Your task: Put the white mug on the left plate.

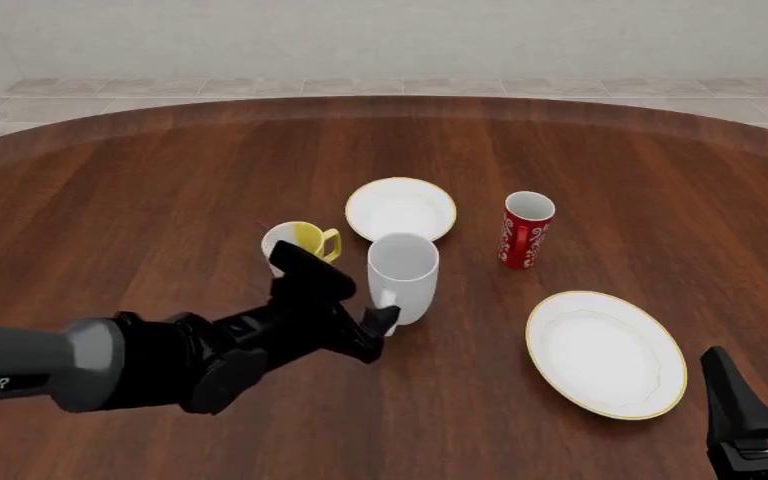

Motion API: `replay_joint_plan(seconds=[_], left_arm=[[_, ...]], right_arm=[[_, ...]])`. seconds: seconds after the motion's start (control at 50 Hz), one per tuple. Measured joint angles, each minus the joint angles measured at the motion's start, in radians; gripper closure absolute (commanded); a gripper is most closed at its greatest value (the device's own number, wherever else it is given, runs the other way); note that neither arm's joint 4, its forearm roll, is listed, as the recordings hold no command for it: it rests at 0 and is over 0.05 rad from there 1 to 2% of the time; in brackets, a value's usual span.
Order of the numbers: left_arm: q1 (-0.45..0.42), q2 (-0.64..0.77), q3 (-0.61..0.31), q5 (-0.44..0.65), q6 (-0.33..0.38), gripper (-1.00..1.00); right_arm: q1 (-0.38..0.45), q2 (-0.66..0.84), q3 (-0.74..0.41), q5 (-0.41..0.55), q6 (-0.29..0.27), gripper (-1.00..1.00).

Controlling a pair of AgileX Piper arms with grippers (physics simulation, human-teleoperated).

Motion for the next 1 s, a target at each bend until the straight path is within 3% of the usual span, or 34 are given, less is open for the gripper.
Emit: replay_joint_plan(seconds=[1.0], left_arm=[[-0.007, 0.100, -0.031, -0.043, 0.013, -1.00]], right_arm=[[-0.001, -0.003, 0.000, 0.002, 0.005, -1.00]])
